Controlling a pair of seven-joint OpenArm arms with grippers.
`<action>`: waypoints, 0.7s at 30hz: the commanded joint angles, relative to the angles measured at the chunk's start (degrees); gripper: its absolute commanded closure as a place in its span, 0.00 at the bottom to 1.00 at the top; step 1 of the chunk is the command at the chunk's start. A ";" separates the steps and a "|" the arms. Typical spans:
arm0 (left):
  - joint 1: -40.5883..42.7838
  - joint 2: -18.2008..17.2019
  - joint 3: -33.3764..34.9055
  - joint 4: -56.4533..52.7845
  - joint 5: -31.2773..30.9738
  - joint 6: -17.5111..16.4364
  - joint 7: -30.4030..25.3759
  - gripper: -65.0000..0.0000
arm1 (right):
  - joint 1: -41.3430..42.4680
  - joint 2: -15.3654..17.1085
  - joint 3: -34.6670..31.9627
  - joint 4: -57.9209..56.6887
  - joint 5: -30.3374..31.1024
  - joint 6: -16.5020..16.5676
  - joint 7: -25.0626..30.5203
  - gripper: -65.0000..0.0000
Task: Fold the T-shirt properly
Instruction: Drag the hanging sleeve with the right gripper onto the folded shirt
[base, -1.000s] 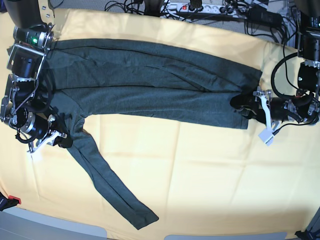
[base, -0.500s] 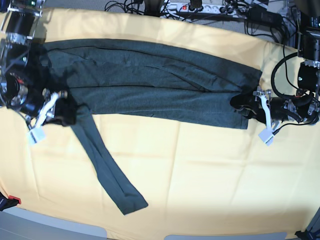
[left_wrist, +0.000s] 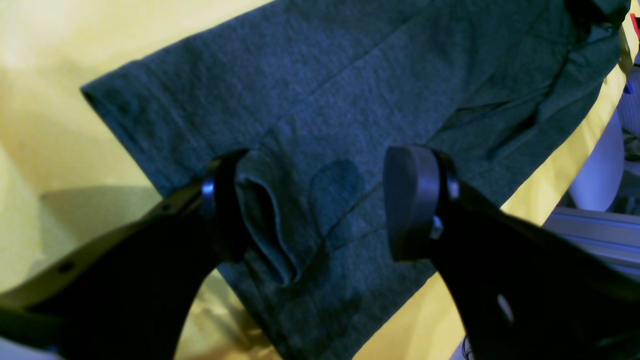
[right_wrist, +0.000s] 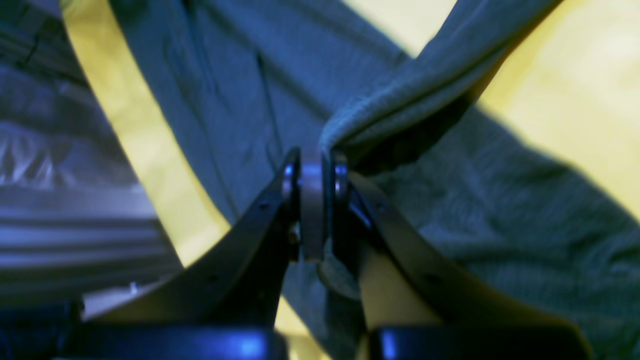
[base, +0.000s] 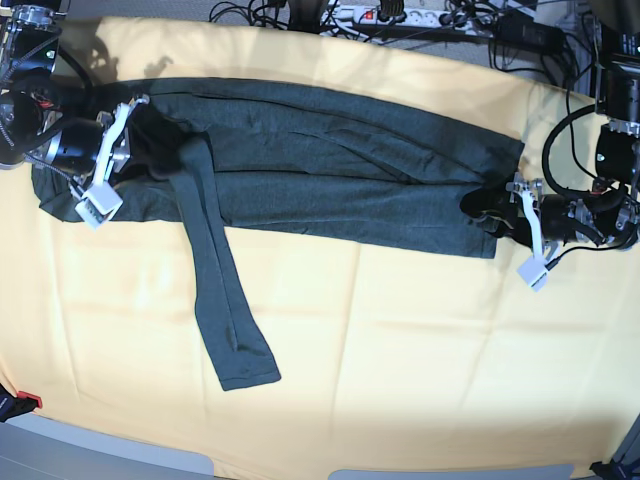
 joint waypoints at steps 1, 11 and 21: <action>-1.27 -1.09 -0.55 0.72 -1.42 -0.13 -0.66 0.36 | 0.13 0.98 0.42 0.96 1.07 0.28 0.17 1.00; -1.27 -1.07 -0.55 0.74 -1.42 -0.13 -0.61 0.36 | 0.04 1.01 0.42 0.94 0.59 0.28 -0.94 0.82; -1.22 -1.14 -0.55 0.72 -1.38 -1.44 -0.11 0.36 | 4.17 1.60 7.98 1.03 5.49 0.28 0.90 0.35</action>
